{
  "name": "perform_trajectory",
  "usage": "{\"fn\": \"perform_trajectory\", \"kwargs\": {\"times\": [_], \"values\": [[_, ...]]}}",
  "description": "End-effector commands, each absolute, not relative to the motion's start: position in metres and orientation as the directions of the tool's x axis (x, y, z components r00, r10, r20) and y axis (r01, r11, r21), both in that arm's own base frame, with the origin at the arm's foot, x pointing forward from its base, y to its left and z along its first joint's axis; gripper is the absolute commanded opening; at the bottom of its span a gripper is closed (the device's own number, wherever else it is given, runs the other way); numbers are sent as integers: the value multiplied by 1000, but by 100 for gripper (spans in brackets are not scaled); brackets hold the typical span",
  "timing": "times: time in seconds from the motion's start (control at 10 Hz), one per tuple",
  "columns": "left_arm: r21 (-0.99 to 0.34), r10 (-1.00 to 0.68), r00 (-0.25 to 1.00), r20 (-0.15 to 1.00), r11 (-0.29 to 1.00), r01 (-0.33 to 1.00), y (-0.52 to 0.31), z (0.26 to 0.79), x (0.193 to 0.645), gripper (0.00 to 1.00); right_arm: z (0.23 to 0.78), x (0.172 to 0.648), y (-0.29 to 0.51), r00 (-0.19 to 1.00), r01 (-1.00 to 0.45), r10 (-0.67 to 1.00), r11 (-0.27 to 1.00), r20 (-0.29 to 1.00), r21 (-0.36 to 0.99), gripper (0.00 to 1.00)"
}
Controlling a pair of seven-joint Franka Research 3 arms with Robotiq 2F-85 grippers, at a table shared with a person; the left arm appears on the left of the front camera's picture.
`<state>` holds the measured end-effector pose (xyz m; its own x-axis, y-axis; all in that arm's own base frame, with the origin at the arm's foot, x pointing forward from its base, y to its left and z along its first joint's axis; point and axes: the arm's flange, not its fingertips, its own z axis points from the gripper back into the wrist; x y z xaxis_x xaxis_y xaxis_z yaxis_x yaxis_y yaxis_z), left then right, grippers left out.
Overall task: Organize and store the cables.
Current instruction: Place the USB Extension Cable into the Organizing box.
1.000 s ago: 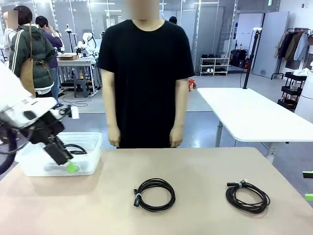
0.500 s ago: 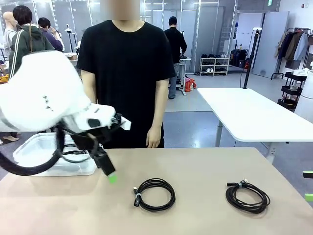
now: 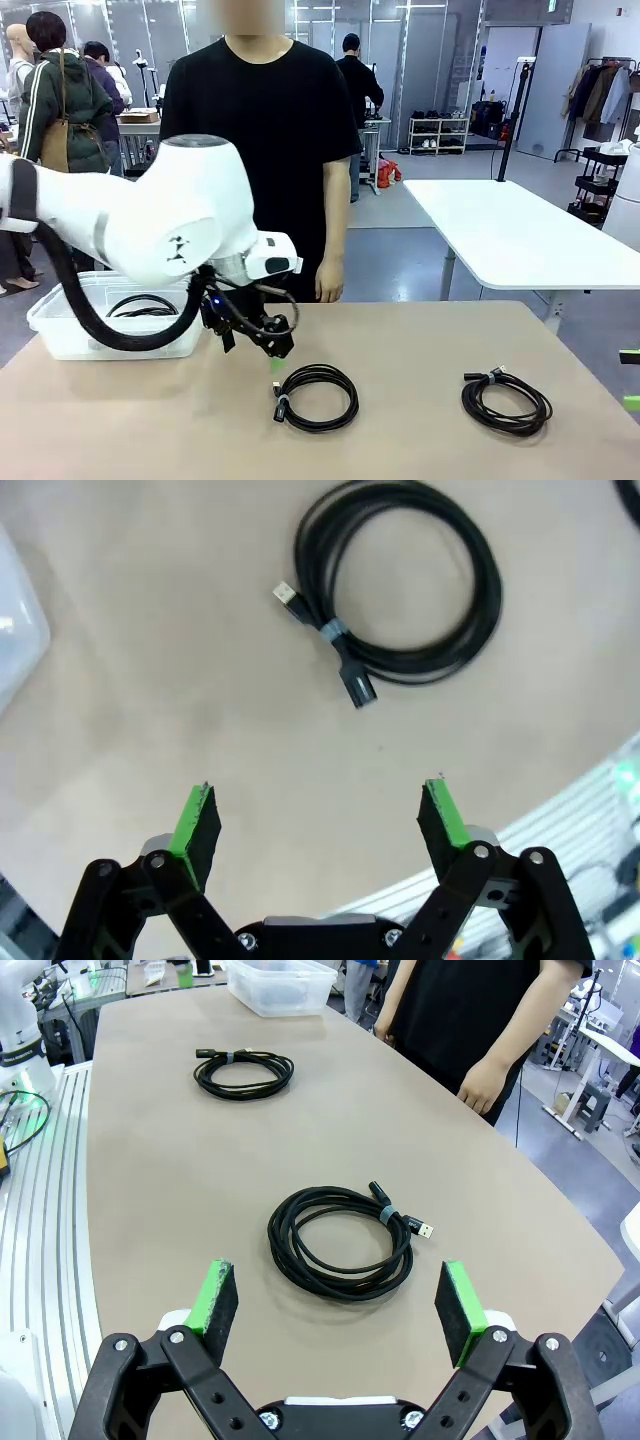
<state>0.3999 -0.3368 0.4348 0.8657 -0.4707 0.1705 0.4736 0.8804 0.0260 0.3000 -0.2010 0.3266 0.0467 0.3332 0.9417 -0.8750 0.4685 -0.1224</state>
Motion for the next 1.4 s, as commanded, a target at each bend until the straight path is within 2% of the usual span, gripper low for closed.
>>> {"fn": "perform_trajectory", "kwargs": {"times": [0.0,0.3,0.5,1.0,1.3], "values": [[52,-374,907,194,927,371,-360,421,424,100,330,300,-201,48,-870,322,478,945,-118,100],[47,-226,949,218,974,221,-363,402,442,100,330,300,-201,48,-870,322,478,945,-118,100],[36,-288,939,187,958,286,-352,405,434,100,330,300,-201,48,-870,322,478,945,-118,100],[36,-288,939,187,958,286,-352,405,434,100,330,300,-201,48,-870,322,478,945,-118,100],[37,-186,960,211,983,183,-367,387,453,100,330,300,-201,48,-870,322,478,945,-118,100]]}}
